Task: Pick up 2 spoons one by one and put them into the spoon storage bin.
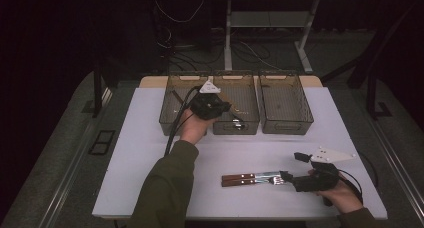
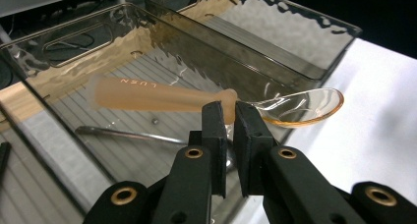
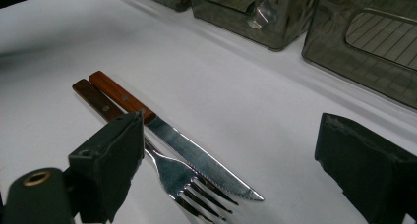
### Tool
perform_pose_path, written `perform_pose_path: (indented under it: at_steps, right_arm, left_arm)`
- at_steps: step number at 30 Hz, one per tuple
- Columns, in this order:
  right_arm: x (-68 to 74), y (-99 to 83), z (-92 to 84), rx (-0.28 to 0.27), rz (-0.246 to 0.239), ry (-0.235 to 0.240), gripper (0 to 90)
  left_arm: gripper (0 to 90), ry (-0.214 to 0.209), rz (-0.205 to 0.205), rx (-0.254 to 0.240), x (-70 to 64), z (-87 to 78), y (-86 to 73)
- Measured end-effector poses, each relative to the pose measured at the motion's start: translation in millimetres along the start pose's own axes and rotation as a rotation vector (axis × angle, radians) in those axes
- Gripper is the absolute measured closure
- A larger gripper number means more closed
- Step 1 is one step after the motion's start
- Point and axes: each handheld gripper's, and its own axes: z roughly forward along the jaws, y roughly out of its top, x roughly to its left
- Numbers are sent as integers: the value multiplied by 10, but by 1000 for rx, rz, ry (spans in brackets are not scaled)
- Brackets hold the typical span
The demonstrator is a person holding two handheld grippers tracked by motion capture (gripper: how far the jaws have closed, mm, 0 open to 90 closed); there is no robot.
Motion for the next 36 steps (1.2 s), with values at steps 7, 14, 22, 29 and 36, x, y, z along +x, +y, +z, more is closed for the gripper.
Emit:
perform_pose_path:
  at_steps: [7, 14, 22, 29, 36]
  right_arm:
    - [0, 5, -4, -9, 6, 5, 116]
    - [-2, 9, -11, -15, 5, 11, 116]
    - [-2, 13, -10, -17, 4, 15, 116]
    - [-7, 12, -8, -14, 2, 15, 116]
    - [-10, 10, -2, -10, 2, 15, 116]
  left_arm:
    - [832, 32, -9, 63, 12, 264, 119]
    - [831, 42, -14, 111, -18, 481, 177]
    - [829, 75, -14, 190, -1, 654, 127]
    - [651, 92, 28, 149, 13, 639, 140]
    - [514, 57, 31, 123, -14, 520, 161]
